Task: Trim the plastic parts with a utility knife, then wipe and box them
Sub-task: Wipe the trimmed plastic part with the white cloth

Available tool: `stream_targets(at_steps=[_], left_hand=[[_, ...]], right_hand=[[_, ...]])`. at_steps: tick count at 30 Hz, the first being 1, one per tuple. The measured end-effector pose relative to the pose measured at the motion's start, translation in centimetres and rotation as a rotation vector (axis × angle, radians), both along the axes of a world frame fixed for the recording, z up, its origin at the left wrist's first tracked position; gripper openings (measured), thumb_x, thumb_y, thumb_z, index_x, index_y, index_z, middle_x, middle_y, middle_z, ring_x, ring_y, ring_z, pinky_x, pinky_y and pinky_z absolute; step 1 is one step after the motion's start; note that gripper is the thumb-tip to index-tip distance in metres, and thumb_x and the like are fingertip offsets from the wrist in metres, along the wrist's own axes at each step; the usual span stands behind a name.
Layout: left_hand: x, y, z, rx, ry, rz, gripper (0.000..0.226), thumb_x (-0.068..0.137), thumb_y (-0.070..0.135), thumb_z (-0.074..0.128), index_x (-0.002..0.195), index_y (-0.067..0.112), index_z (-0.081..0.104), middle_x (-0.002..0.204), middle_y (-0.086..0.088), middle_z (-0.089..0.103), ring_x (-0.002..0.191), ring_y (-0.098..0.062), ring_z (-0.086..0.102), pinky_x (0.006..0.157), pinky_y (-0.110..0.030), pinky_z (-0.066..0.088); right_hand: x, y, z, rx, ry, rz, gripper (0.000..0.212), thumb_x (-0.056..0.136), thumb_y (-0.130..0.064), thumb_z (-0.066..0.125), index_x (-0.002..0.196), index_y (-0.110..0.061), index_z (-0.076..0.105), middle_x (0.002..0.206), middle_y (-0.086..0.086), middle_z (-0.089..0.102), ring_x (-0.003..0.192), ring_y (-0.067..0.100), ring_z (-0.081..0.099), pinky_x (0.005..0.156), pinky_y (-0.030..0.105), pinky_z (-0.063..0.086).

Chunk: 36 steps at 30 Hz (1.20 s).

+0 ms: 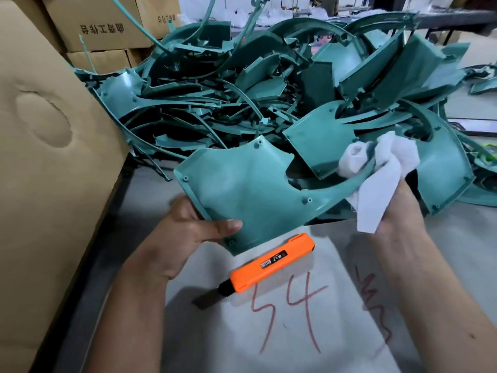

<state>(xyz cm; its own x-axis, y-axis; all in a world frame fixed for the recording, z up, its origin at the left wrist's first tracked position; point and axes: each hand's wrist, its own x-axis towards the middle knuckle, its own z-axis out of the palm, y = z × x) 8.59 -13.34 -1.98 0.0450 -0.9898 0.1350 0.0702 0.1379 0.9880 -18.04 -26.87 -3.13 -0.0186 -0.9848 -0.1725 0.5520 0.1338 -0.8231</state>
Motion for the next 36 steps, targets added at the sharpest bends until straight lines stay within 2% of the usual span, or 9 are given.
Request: stream_targets(at_steps=[3,8,12,15,19,23,27,31,36], left_hand=[[-0.5,-0.7,-0.4,0.025,-0.005,0.087,0.043,0.07,0.008,0.076,0.104,0.033,0.079,0.11,-0.004,0.079,0.099,-0.025,0.076,0.068,-0.036,0.062],[0.6,-0.7,-0.7,0.049,0.036,0.223,0.044,0.071,0.01,0.078,0.113,0.018,0.073,0.112,-0.008,0.078,0.1,-0.032,0.076,0.068,-0.042,0.062],[0.3,-1.2,-0.4,-0.022,0.112,0.363,0.029,0.08,0.005,0.076,0.107,0.015,0.073,0.108,-0.004,0.078,0.091,-0.022,0.076,0.063,-0.028,0.06],[-1.3,-2.4,-0.3,-0.069,0.399,0.5,0.017,0.087,0.011,0.071,0.103,0.012,0.066,0.096,-0.003,0.076,0.075,-0.011,0.07,0.054,-0.018,0.05],[-4.5,-3.2,-0.4,-0.053,0.891,0.37,0.037,0.08,0.026,0.071,0.114,0.015,0.063,0.111,-0.005,0.076,0.092,-0.012,0.074,0.077,-0.024,0.057],[-6.4,-3.8,-0.7,-0.009,0.766,0.376,0.035,0.102,0.03,0.053,0.132,0.013,0.056,0.122,-0.012,0.074,0.111,-0.027,0.073,0.087,-0.039,0.061],[-4.0,-3.3,-0.2,-0.104,0.801,0.505,0.019,0.104,0.026,0.051,0.114,0.015,0.062,0.101,-0.005,0.08,0.095,-0.017,0.077,0.076,-0.031,0.062],[0.0,-1.7,0.4,-0.132,0.989,0.538,0.033,0.106,0.032,0.05,0.094,0.016,0.076,0.085,0.004,0.077,0.073,-0.006,0.071,0.064,-0.021,0.059],[-2.0,-1.9,0.5,0.004,0.848,0.398,0.024,0.098,0.038,0.054,0.09,0.017,0.06,0.07,0.004,0.055,0.054,-0.005,0.05,0.049,-0.016,0.046]], right_hand=[[1.3,1.4,0.3,-0.018,-0.019,0.038,0.019,0.108,-0.019,0.051,0.095,-0.023,0.064,0.087,-0.005,0.068,0.066,0.007,0.068,0.058,0.022,0.058],[4.0,2.9,1.4,-0.146,-0.098,0.082,0.021,0.091,-0.025,0.075,0.102,-0.007,0.074,0.098,0.01,0.077,0.084,0.022,0.074,0.079,0.041,0.064],[4.9,3.1,0.9,0.039,-0.116,0.191,0.025,0.092,-0.023,0.078,0.11,-0.007,0.072,0.091,0.009,0.065,0.078,0.02,0.066,0.075,0.036,0.062],[5.4,3.1,0.5,0.06,-0.195,0.173,0.022,0.092,-0.017,0.076,0.11,-0.005,0.072,0.09,0.007,0.069,0.082,0.018,0.068,0.086,0.042,0.064],[6.8,3.7,-0.2,0.02,-0.371,0.198,0.009,0.088,-0.002,0.073,0.082,-0.008,0.073,0.07,0.001,0.072,0.057,0.007,0.068,0.056,0.023,0.057],[7.6,5.1,-0.5,0.027,-0.348,0.265,0.031,0.073,-0.005,0.078,0.103,0.002,0.075,0.1,0.014,0.079,0.084,0.018,0.078,0.066,0.026,0.061],[6.6,4.3,0.0,0.084,-0.279,0.174,0.047,0.076,-0.013,0.077,0.12,0.002,0.068,0.115,0.017,0.077,0.099,0.025,0.077,0.077,0.04,0.066],[3.2,1.2,0.4,0.101,-0.286,-0.079,0.053,0.094,-0.015,0.073,0.144,-0.003,0.059,0.127,0.009,0.072,0.104,0.019,0.071,0.102,0.048,0.057],[3.4,1.7,0.2,-0.016,-0.035,0.183,0.028,0.1,-0.026,0.066,0.119,-0.006,0.065,0.094,0.006,0.075,0.086,0.02,0.073,0.071,0.038,0.064]])
